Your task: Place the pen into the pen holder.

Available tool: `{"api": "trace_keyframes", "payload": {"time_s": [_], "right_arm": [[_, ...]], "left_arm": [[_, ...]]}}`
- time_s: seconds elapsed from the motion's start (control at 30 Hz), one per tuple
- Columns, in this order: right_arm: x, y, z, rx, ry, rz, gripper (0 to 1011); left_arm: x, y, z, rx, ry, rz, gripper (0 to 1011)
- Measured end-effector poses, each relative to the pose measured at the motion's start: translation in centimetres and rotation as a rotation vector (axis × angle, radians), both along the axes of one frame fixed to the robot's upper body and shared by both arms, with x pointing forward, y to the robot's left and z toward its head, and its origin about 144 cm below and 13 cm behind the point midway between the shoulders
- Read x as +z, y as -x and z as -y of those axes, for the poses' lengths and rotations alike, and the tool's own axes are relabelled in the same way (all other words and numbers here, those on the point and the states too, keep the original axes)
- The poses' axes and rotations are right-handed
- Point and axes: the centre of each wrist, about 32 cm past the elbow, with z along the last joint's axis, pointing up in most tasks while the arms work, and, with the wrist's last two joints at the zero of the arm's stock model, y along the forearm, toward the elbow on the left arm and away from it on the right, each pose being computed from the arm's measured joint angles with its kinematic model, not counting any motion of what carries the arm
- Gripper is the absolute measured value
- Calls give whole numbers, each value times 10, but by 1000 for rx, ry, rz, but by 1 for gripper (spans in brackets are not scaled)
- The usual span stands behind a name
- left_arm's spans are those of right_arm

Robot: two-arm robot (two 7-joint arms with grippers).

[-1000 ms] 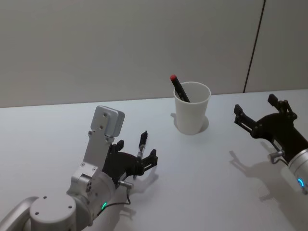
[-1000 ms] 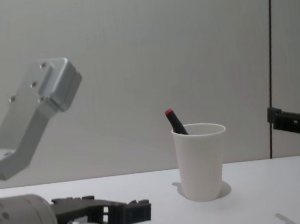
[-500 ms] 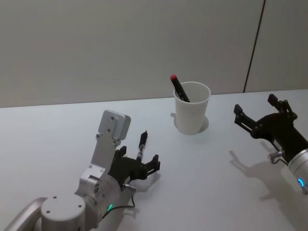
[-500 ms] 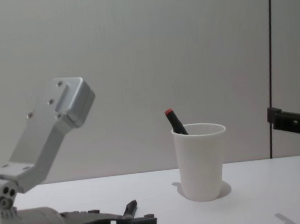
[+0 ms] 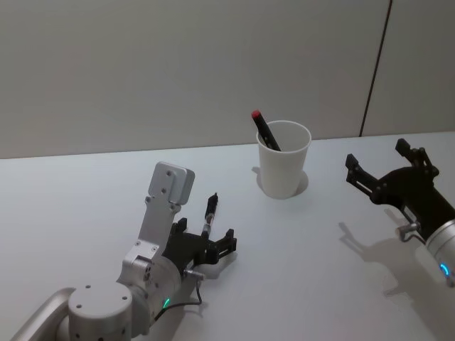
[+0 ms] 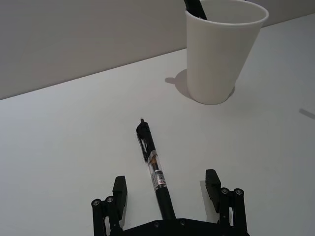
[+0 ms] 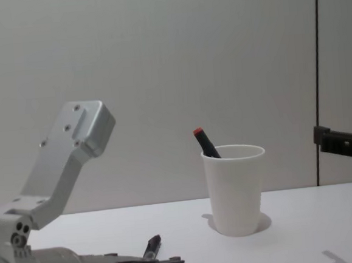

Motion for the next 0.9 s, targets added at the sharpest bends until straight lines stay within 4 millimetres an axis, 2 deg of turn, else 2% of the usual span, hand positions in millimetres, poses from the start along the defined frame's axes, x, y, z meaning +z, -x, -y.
{"api": "trace_keyframes", "payload": {"time_s": [0.9], "right_arm": [[0, 0, 0, 0, 0, 0, 1002]], "left_arm": [[-2, -3, 6, 29, -16, -28, 1001]]}}
